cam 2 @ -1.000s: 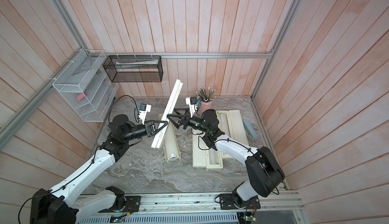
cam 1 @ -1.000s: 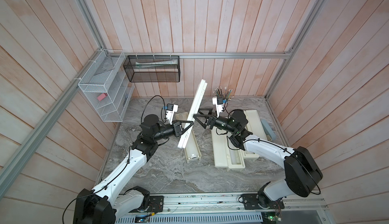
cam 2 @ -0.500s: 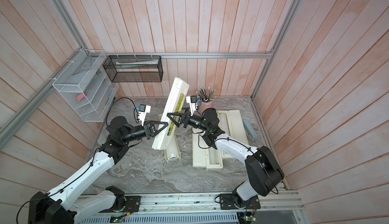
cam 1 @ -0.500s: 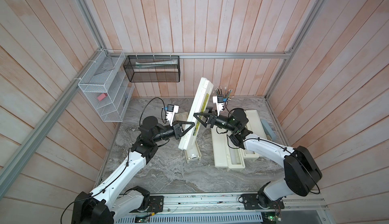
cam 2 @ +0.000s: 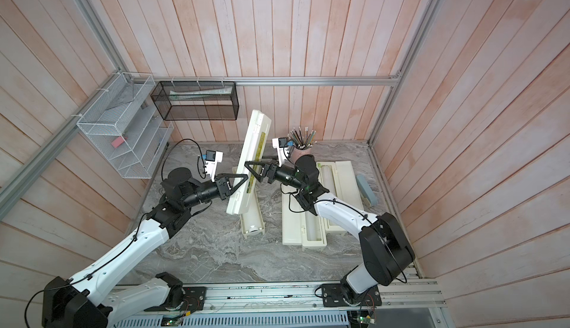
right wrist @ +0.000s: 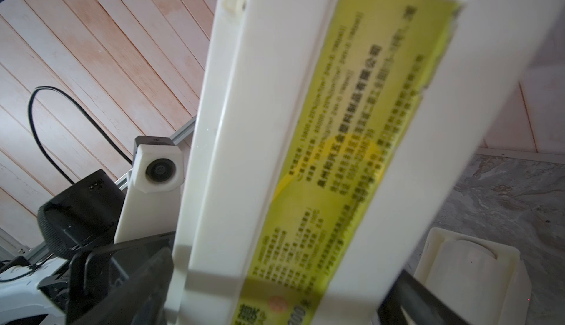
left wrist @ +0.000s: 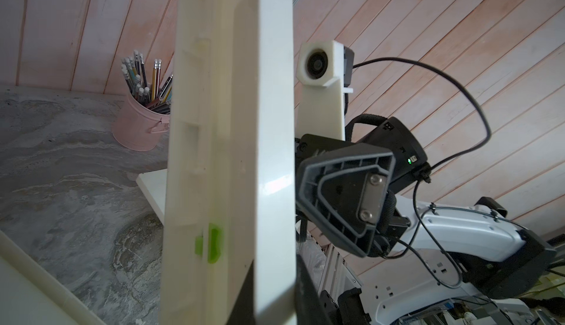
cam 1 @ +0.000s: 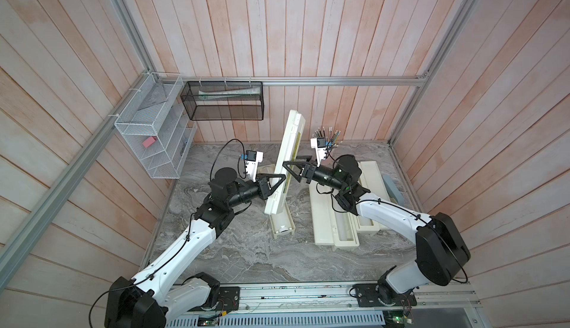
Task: Put plastic wrap rolls into dispensers
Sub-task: Close the lid on the plastic wrap cutting box.
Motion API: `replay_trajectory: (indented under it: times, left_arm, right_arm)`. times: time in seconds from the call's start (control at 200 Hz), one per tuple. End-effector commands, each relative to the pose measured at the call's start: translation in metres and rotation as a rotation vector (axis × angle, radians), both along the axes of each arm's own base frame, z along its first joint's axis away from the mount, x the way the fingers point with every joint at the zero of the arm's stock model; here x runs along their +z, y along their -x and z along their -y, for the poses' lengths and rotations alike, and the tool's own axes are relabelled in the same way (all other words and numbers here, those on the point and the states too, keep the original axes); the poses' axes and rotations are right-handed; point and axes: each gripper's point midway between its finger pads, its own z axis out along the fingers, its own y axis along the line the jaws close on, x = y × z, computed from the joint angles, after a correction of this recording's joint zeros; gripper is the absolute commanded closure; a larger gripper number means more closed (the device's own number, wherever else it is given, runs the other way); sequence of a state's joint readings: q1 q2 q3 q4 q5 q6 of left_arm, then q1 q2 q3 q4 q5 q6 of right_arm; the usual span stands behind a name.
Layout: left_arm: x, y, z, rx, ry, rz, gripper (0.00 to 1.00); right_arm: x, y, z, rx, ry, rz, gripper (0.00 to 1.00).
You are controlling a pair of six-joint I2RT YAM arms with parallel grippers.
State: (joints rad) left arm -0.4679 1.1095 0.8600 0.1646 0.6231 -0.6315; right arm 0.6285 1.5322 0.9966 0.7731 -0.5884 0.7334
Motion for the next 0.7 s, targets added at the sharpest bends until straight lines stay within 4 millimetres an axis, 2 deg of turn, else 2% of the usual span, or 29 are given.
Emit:
replay_trajectory:
  times: [0.0, 0.105, 0.26, 0.515, 0.695]
  left_arm:
    - [0.003, 0.015, 0.018, -0.112, -0.006, 0.007, 1.0]
    - [0.008, 0.02, 0.021, -0.138, 0.028, 0.018, 1.0]
    - [0.0, 0.014, 0.02, -0.106, -0.009, 0.004, 1.0]
    - [0.0, 0.023, 0.034, -0.162, -0.02, 0.025, 1.0]
    - [-0.003, 0.021, 0.034, -0.153, -0.026, 0.02, 1.0]
  right_arm:
    - [0.008, 0.014, -0.008, 0.041, -0.033, 0.056, 0.02]
    - [0.006, 0.012, -0.012, 0.057, -0.015, 0.046, 0.02]
    - [0.008, 0.017, -0.015, 0.092, -0.036, 0.053, 0.02]
    - [0.003, 0.008, -0.019, 0.069, 0.002, 0.028, 0.02]
    - [-0.003, 0.005, -0.021, 0.065, 0.017, 0.011, 0.02]
